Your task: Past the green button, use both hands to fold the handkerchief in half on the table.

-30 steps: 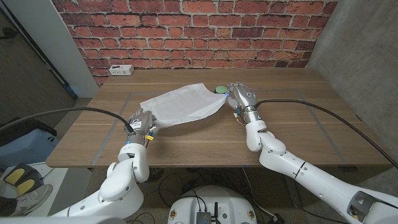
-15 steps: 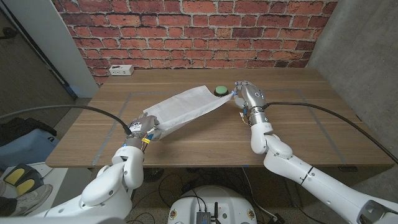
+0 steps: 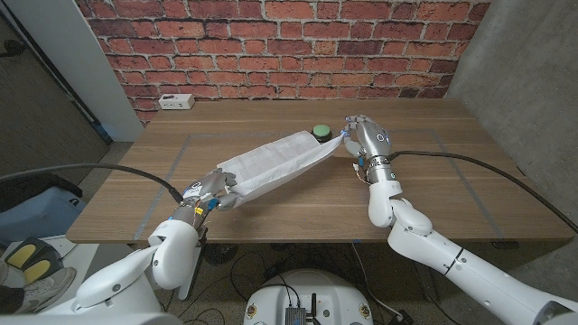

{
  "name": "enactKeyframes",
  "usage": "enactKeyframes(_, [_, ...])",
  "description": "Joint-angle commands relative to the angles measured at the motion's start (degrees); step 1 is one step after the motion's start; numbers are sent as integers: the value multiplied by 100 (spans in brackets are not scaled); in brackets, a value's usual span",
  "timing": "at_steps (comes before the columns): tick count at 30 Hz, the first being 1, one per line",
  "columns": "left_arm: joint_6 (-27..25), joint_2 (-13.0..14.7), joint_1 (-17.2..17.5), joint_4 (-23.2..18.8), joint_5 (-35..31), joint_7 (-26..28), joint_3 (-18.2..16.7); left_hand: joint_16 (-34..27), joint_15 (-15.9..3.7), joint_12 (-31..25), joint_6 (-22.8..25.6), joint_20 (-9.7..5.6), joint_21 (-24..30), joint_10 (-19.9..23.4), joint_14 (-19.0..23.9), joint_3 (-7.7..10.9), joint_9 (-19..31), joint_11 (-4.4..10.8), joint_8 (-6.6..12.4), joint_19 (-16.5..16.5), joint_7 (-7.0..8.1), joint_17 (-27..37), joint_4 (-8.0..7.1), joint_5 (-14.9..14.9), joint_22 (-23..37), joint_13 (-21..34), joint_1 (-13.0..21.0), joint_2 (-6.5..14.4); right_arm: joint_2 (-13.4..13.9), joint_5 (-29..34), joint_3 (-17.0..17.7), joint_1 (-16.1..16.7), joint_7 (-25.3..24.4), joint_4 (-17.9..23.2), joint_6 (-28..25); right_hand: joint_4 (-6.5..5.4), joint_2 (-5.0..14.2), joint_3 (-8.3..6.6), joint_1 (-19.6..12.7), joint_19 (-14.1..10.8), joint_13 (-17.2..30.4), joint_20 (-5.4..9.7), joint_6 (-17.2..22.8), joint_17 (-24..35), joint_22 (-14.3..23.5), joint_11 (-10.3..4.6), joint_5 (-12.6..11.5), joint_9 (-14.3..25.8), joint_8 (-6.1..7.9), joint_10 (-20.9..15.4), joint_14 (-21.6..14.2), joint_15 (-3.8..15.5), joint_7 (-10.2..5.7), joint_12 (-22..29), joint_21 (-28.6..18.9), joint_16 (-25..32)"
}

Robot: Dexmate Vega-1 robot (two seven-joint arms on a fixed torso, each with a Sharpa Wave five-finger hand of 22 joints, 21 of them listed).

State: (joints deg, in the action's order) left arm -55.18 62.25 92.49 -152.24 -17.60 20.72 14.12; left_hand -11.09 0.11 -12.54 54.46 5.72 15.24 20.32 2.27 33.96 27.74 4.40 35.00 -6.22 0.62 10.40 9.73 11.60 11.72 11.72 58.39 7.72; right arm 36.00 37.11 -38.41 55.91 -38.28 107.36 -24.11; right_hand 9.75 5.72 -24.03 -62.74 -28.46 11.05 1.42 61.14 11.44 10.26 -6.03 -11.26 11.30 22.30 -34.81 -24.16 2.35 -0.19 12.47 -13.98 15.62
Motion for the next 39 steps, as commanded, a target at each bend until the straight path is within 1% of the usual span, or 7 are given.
enactKeyframes(1, [364,54,620,-121,210,326,-581,-17,8,-55,764,29,20,78,54,68,-19,-4,29,-8,-707,0,15,-29,14,9,-6,-76,15,68,62,30,-40,73,123,0,-52,-64,-2,-13,32,-36,88,15,22,48,-6,11,32,-36,-54,835,51,-33,0,-43])
enactKeyframes(8, [500,-61,792,-68,130,450,-718,-22,-11,-64,760,49,32,133,92,113,-24,-1,41,-27,-695,-1,19,-46,13,7,-2,-102,-54,141,-8,-137,28,-55,219,-10,-59,-83,10,-6,33,-42,92,20,22,37,1,9,35,-35,-49,830,39,-43,7,-60])
enactKeyframes(15, [326,-177,522,68,66,456,-534,-21,-19,-59,756,80,39,143,109,141,-56,-8,32,-38,-699,-1,17,-57,12,5,-5,-123,-129,208,-131,-373,179,-269,307,-23,-62,-103,28,6,34,-44,65,25,21,33,8,9,27,-22,-34,835,21,-58,16,-81])
enactKeyframes(20, [1186,-459,650,504,649,185,-1076,0,32,-25,576,101,28,88,79,197,-12,-66,5,2,-741,2,1,-74,14,5,-7,-105,-150,310,-230,-561,364,-395,265,-30,-70,-121,43,10,35,-47,50,30,21,13,13,8,24,6,-28,837,12,-77,23,-98])
enactKeyframes(22, [1847,-688,770,820,1073,-32,-1454,26,67,-4,473,129,9,50,12,237,38,-100,6,64,-790,6,-23,-80,18,7,-13,-58,-158,321,-255,-650,463,-449,252,-32,-70,-127,48,13,36,-51,55,32,21,23,15,8,27,4,-25,839,14,-78,25,-104])
enactKeyframes(32, [2411,-1031,463,1501,1831,-596,-1667,81,238,94,86,194,-104,-238,-291,338,308,-369,77,465,-1053,3,-66,-86,50,26,-18,166,-248,191,-248,-932,574,-742,298,-43,-68,-176,73,24,37,-48,57,40,21,47,26,3,29,-29,-29,834,29,-79,38,-130])
enactKeyframes(39, [2457,-1059,253,1740,2103,-720,-1696,79,261,102,7,200,-110,-301,-359,339,392,-399,115,528,-1086,-1,-69,-81,63,31,-16,208,-325,120,-313,-1161,610,-975,390,-58,-45,-204,93,25,38,-51,45,48,22,39,31,0,23,-33,-35,830,26,-85,42,-139])
